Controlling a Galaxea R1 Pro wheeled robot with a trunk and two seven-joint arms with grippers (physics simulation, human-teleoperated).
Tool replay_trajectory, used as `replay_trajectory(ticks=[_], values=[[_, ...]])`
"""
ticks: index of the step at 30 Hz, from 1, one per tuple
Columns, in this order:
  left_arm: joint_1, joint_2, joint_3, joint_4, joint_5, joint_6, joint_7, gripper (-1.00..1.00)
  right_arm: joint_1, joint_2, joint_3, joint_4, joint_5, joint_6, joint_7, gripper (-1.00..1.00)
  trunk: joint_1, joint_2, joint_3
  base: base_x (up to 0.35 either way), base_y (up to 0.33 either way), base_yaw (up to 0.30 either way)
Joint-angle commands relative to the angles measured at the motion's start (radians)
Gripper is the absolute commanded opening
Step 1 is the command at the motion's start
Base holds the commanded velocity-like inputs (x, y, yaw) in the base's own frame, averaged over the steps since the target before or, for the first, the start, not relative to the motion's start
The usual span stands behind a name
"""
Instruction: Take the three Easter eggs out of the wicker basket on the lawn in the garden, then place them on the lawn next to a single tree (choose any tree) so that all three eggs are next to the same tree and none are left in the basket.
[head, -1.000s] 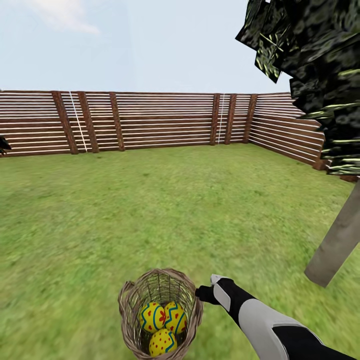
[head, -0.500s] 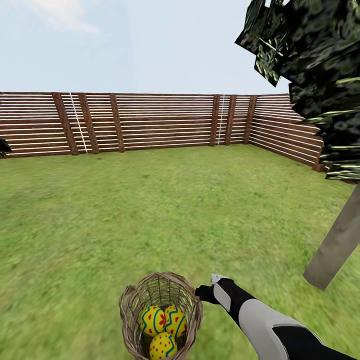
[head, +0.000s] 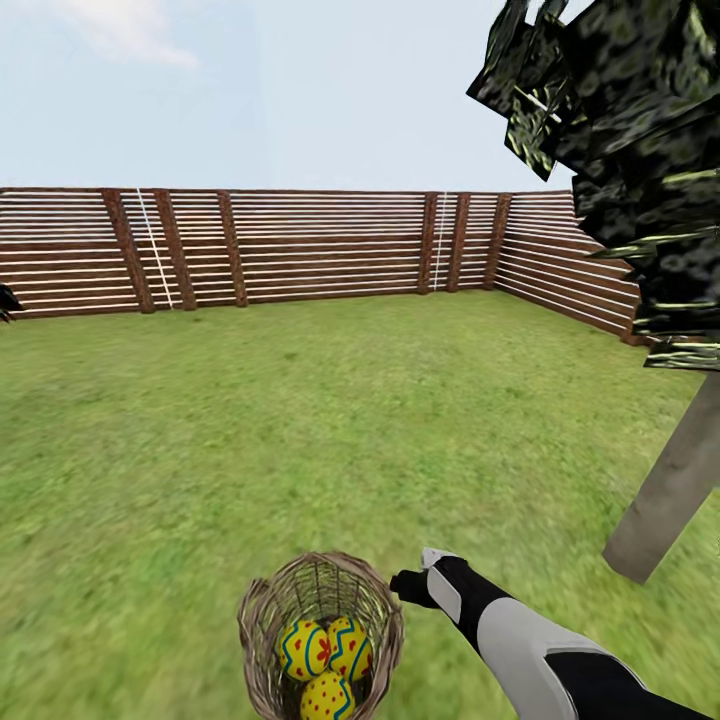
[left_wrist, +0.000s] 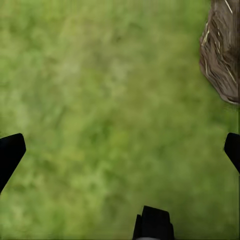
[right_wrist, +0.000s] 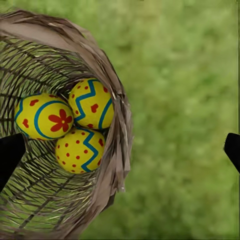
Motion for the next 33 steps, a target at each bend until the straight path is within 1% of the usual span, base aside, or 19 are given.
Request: replay_trajectory(ticks=[1, 16, 33], values=[[0.001, 0.000, -0.002, -0.003, 0.006, 0.006, 0.004, 1.00, 0.000, 0.001, -0.004, -0.002, -0.007, 0.004, -0.006, 1.00, -0.004, 0.007, 0.003, 0.000, 0.000, -0.178], [0.001, 0.000, -0.001, -0.003, 0.006, 0.006, 0.004, 1.00, 0.000, 0.001, -0.005, -0.002, -0.007, 0.004, -0.006, 1.00, -0.061, 0.112, 0.066, 0.000, 0.000, -0.202], [0.001, 0.000, -0.001, -0.003, 0.006, 0.006, 0.004, 1.00, 0.000, 0.001, -0.004, -0.002, -0.007, 0.004, -0.006, 1.00, -0.127, 0.231, 0.121, 0.000, 0.000, -0.014]])
